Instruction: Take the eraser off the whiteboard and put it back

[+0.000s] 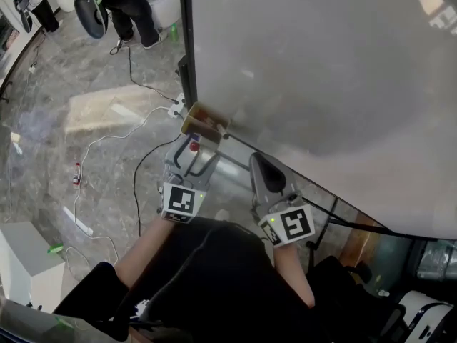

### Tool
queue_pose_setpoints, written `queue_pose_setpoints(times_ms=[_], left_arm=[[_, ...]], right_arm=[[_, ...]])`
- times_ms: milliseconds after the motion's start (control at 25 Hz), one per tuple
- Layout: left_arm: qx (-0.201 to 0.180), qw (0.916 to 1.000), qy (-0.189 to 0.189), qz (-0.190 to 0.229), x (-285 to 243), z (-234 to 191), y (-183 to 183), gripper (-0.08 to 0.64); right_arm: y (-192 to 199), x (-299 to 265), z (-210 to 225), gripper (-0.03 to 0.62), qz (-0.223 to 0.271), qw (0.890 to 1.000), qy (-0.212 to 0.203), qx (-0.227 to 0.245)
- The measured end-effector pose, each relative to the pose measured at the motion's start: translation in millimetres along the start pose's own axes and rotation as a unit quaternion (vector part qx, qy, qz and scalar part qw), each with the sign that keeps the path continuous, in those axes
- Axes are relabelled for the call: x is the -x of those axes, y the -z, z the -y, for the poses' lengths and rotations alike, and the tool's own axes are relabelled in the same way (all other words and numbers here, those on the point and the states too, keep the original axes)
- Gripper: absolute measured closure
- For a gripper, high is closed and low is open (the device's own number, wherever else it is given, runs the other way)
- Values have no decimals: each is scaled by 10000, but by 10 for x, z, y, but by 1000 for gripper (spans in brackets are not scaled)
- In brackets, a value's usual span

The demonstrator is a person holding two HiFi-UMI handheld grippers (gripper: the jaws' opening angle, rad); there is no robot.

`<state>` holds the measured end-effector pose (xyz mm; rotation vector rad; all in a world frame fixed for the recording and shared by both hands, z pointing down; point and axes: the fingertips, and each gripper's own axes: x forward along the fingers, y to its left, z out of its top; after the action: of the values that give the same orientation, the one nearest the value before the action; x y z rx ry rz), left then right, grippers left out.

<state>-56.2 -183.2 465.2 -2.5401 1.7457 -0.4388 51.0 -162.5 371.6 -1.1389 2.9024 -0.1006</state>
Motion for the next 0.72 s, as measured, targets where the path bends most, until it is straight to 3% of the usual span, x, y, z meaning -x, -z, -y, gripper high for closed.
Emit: queue_pose_setpoints(times_ms=[240, 720], left_arm=[[-20, 9995, -299, -110, -141, 56, 182, 179], [179, 9975, -651, -201, -320, 21, 331, 199]], right_arm=[[22, 64, 60, 581, -63, 9999, -120, 80], [66, 142, 190, 581, -141, 9998, -115, 126]])
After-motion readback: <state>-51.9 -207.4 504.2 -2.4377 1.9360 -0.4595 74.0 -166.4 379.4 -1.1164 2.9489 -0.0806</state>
